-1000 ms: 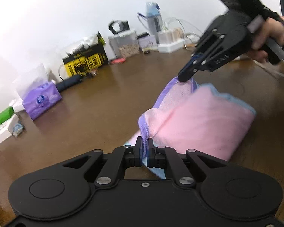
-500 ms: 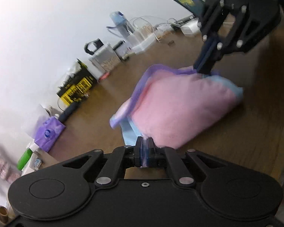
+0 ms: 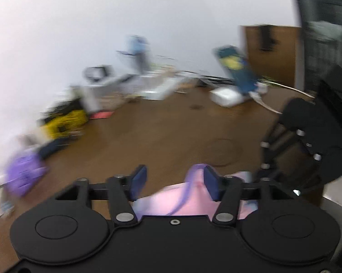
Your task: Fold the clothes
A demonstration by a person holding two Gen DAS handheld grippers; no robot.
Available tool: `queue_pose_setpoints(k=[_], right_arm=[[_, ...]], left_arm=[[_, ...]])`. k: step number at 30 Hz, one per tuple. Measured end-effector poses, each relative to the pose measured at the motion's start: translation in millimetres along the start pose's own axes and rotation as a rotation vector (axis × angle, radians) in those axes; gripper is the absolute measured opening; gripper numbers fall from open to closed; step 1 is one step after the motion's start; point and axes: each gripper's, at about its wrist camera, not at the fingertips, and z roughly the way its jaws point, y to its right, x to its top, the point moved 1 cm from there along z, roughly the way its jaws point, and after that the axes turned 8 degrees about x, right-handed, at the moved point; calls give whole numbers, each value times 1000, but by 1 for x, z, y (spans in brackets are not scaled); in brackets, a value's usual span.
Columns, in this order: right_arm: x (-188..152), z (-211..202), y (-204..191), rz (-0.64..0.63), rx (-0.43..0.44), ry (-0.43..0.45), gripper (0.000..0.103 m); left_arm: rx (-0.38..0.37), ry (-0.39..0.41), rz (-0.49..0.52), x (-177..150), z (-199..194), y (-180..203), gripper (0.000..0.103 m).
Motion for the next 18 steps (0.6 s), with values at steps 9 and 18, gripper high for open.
queue_pose_setpoints(k=[9,18], right_arm=[[-1,-1,-3,9,-11,-5,6],[1,-40,14,189,24,186,69]], left_arm=[[-140,-90,26,8,40,-2,2],[17,51,284,-45,-26,70,2]])
